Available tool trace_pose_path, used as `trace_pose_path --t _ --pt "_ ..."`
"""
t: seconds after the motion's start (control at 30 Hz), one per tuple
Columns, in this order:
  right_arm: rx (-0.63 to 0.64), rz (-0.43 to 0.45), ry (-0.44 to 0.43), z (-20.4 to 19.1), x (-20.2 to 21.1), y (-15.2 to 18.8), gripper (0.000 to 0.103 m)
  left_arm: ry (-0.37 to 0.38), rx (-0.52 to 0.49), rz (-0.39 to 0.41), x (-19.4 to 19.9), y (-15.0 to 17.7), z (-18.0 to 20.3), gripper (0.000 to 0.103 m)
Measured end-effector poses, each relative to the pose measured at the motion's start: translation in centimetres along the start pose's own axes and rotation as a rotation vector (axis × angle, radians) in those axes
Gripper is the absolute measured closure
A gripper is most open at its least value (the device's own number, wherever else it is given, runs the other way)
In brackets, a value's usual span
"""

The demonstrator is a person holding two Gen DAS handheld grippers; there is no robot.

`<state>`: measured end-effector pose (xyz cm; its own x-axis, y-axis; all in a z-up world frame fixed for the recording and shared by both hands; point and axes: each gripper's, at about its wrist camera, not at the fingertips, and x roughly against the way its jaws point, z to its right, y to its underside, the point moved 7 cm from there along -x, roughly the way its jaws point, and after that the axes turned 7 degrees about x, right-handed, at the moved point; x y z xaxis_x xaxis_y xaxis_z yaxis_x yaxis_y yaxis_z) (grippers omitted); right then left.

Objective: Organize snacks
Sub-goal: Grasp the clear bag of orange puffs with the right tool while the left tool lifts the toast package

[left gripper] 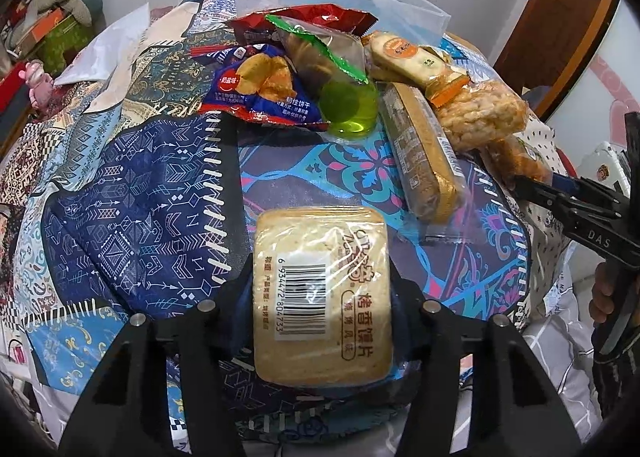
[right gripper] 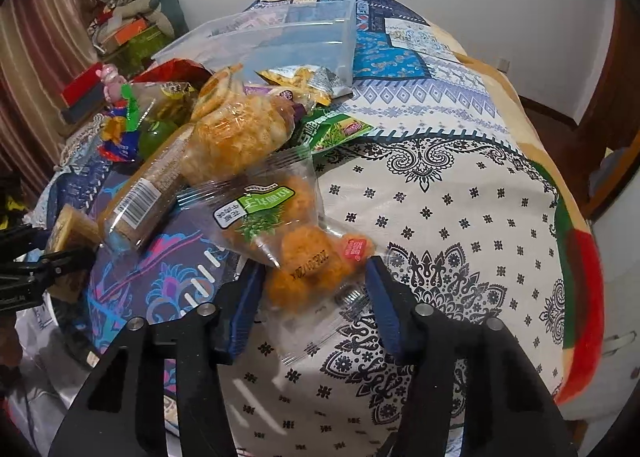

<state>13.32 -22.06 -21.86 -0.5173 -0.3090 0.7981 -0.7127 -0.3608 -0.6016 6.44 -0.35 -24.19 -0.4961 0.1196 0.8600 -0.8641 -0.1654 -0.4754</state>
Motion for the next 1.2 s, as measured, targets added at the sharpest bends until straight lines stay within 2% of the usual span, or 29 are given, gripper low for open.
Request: trace_pose_path --t 0.2,0.43,0.6,0.83,0.97,1.03,1.1,1.2 --pt "0.003 0.017 -0.009 -0.1 0.7 0.3 0.065 -0.003 0.012 0.029 0.8 -0.8 -0.3 0.048" --pt "-0.018 0.045 -0.013 0.2 1.9 0.2 0.071 0.002 0.017 0.096 2.9 -2.5 -0.2 0.048" --pt "-0.026 0.076 -0.009 0.3 3.0 -0.2 0.079 0.011 0.022 0.142 4.3 -4.0 0.2 0.048" --pt "-0.016 0.090 -0.007 0.3 4.1 -0.4 0.081 0.020 0.009 0.194 6.1 -5.4 1.1 0.048" --pt "0.005 0.071 -0.014 0.0 4.0 -0.3 0.077 0.023 -0.003 0.200 6.3 -5.6 1.5 0.048" --pt "0.021 0.062 -0.018 -0.2 3.9 -0.3 0.067 0.024 -0.007 0.195 6.1 -5.5 1.6 0.048" --pt "0.034 0.057 -0.016 -0.4 3.5 -0.5 0.050 0.025 -0.007 0.189 5.8 -5.4 1.7 0.048" --pt "0.054 0.037 -0.028 -0.7 2.7 -0.6 0.040 0.028 -0.006 0.179 5.5 -5.3 1.7 0.048"
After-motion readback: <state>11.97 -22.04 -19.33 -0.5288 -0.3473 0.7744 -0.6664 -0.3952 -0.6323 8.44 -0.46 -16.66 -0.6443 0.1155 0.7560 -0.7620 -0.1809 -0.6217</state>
